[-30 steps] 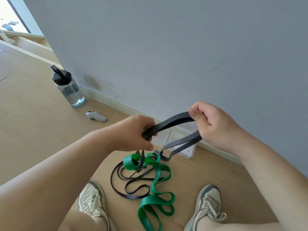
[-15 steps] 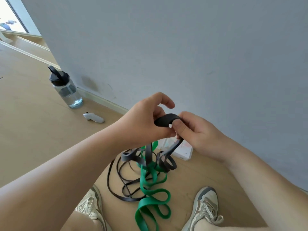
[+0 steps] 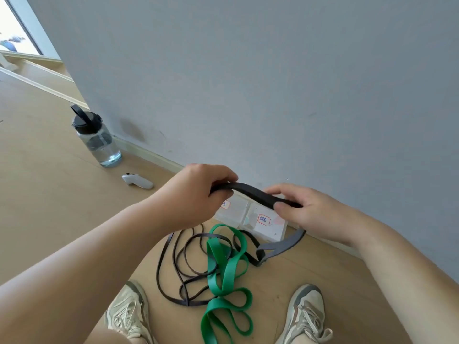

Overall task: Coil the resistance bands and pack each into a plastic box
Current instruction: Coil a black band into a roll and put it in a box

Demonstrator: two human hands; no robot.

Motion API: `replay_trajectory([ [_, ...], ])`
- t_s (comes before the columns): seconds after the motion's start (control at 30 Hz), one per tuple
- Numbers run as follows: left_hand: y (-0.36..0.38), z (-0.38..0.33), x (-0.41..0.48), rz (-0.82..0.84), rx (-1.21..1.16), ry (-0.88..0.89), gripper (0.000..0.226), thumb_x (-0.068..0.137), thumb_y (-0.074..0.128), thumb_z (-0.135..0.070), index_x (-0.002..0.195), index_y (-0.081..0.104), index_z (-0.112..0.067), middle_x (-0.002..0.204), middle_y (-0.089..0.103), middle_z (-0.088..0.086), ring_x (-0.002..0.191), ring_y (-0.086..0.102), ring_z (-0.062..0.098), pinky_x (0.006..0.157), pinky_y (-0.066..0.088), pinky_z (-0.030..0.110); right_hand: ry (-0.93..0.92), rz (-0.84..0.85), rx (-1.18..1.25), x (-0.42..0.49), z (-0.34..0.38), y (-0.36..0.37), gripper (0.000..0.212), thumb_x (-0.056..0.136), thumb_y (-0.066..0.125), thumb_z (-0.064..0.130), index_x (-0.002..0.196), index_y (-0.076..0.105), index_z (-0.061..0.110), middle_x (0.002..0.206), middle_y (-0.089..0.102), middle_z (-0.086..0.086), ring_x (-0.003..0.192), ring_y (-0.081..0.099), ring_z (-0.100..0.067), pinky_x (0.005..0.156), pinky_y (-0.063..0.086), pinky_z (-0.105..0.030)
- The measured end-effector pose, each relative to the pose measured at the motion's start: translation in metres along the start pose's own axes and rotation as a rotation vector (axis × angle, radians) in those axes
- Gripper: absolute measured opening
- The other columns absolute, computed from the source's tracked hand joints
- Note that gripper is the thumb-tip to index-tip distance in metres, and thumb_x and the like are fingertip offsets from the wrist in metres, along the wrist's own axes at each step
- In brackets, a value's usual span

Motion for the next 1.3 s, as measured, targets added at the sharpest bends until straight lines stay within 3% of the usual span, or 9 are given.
replay_trajectory([
  [0.1,0.002,-0.018,-0.004,-0.068,-0.031,0.104,0.029,0.100,0.060,-0.011,0.123,0.073,-0.024,0.093,0.075,-0.010,0.084,0.067,0.007,0.080,0.051,0.023,-0.060,0.030,0.153,0.000,0.011,0.017,0.037,0.090,0.060,0.048,0.106,0.071,0.017,0.098,0.069,-0.018,0.089,0.064,-0.033,0.091,0.051,-0.055],
  [0.2,0.004,-0.033,-0.007,-0.131,-0.050,0.209,0.029,0.100,0.054,-0.011,0.121,0.073,-0.018,0.090,0.076,-0.002,0.081,0.069,0.017,0.077,0.054,0.036,-0.145,-0.006,0.231,0.003,0.018,0.028,0.049,0.096,0.059,0.053,0.108,0.066,0.006,0.098,0.069,-0.020,0.094,0.067,-0.033,0.089,0.053,-0.047],
  [0.3,0.003,-0.037,-0.006,-0.127,-0.035,0.278,0.027,0.096,0.049,-0.018,0.112,0.071,-0.013,0.082,0.072,0.005,0.078,0.067,0.026,0.072,0.054,0.044,-0.181,-0.109,0.364,0.006,0.021,0.016,0.050,0.095,0.056,0.057,0.118,0.064,0.014,0.103,0.072,-0.014,0.095,0.068,-0.019,0.088,0.054,-0.031],
  [0.47,0.016,-0.039,-0.010,-0.044,0.045,0.331,0.026,0.097,0.048,-0.020,0.111,0.070,-0.016,0.079,0.064,0.003,0.072,0.062,0.024,0.067,0.051,0.046,-0.174,-0.107,0.202,0.007,0.018,0.013,0.040,0.089,0.068,0.059,0.118,0.065,0.032,0.109,0.071,-0.012,0.098,0.069,-0.023,0.092,0.058,-0.043],
  [0.6,0.015,-0.039,-0.011,-0.074,0.087,0.309,0.030,0.096,0.048,-0.020,0.118,0.067,-0.013,0.085,0.069,0.004,0.075,0.063,0.026,0.069,0.053,0.045,-0.161,-0.062,0.035,0.007,0.022,0.024,0.016,0.102,0.054,0.045,0.114,0.063,0.038,0.088,0.067,0.026,0.084,0.062,0.004,0.078,0.049,-0.021],
  [0.73,0.028,-0.017,-0.006,0.190,0.117,0.116,0.031,0.089,0.063,-0.019,0.115,0.064,-0.035,0.078,0.066,-0.010,0.071,0.062,0.011,0.065,0.052,0.025,-0.149,-0.045,0.012,0.002,0.022,0.025,0.018,0.108,0.046,0.036,0.108,0.064,0.033,0.088,0.065,0.005,0.079,0.059,-0.010,0.075,0.050,-0.033],
  [0.87,0.033,-0.001,-0.009,0.353,0.189,0.024,0.014,0.085,0.068,-0.022,0.087,0.061,-0.033,0.081,0.064,-0.008,0.075,0.061,0.013,0.070,0.056,0.033,-0.128,-0.063,0.032,0.001,0.017,0.016,0.014,0.107,0.049,0.038,0.106,0.063,0.033,0.088,0.064,-0.001,0.078,0.058,-0.014,0.079,0.052,-0.042],
  [1.0,0.019,0.006,-0.004,0.232,0.127,0.010,0.016,0.090,0.062,-0.022,0.096,0.068,-0.035,0.075,0.067,-0.006,0.069,0.064,0.015,0.066,0.058,0.038,-0.121,-0.032,-0.122,0.006,0.008,0.014,0.028,0.101,0.050,0.054,0.127,0.058,0.048,0.114,0.066,0.010,0.105,0.063,-0.009,0.095,0.054,-0.037],
  [1.3,0.017,0.009,-0.004,0.261,0.149,0.031,0.021,0.095,0.067,-0.036,0.115,0.070,-0.041,0.088,0.073,-0.006,0.082,0.068,0.018,0.079,0.059,0.047,-0.022,-0.076,-0.331,0.012,0.001,0.007,0.030,0.104,0.028,0.061,0.091,0.047,0.042,0.096,0.054,0.011,0.089,0.055,-0.008,0.081,0.048,-0.037],
])
Point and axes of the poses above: each hand's wrist, its own x-axis towards the middle knuckle, its own y-axis out of the palm, z = x × y, the point moved 9 cm from there along x, towards the middle knuckle
